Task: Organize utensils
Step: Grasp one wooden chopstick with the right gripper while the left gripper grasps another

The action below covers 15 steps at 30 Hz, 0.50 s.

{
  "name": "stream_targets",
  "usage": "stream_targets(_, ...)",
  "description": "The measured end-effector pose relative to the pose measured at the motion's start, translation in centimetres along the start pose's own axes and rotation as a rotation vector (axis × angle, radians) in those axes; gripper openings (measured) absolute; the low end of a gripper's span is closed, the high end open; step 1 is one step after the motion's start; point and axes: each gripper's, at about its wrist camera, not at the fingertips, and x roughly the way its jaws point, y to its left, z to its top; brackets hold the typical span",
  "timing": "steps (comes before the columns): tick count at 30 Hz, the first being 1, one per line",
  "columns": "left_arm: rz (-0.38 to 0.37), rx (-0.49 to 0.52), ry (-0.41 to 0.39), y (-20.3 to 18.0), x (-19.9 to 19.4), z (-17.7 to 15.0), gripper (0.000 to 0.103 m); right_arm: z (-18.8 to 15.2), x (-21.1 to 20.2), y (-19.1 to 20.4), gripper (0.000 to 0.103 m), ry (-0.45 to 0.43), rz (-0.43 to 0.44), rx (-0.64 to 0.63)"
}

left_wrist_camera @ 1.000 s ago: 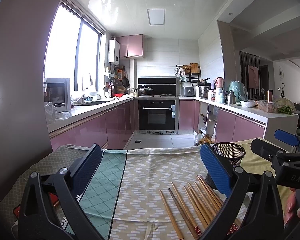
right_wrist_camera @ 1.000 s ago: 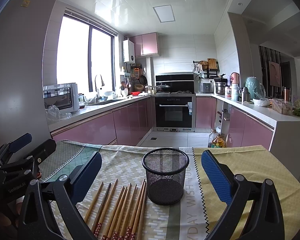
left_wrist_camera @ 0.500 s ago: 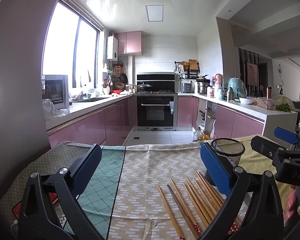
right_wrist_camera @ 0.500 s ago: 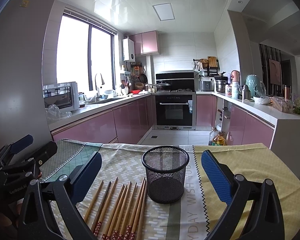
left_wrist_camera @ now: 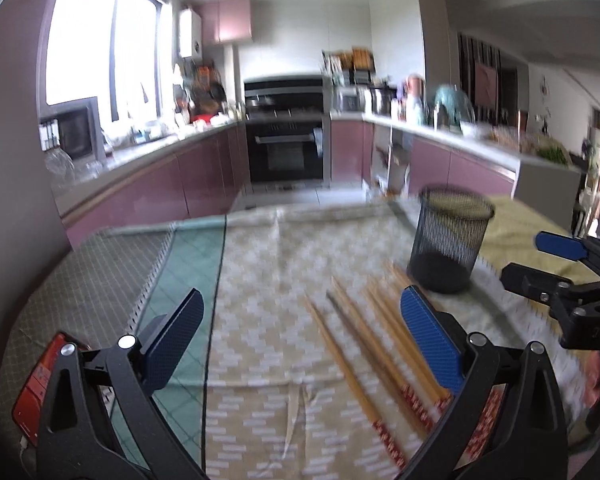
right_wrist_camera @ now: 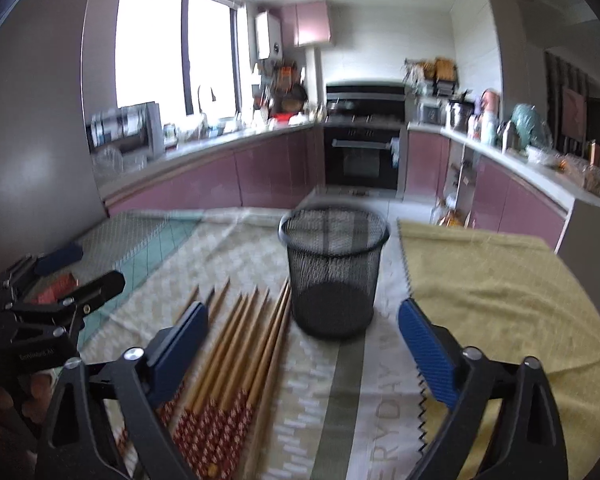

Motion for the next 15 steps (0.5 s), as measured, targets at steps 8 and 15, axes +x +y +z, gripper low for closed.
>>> stream_targets(8, -0.076, -0.016, 0.136, -0.1, 3.3, -1.6, 0.079, -1.2, 3.5, 0.3, 0.05, 0.17, 0.04, -0.005)
stream_targets(15, -0.132, -0.012, 0.245, -0.8, 4.9, -1.8, 0.067, -1.1, 5.2, 0.5, 0.038, 0.249, 0.046, -0.026)
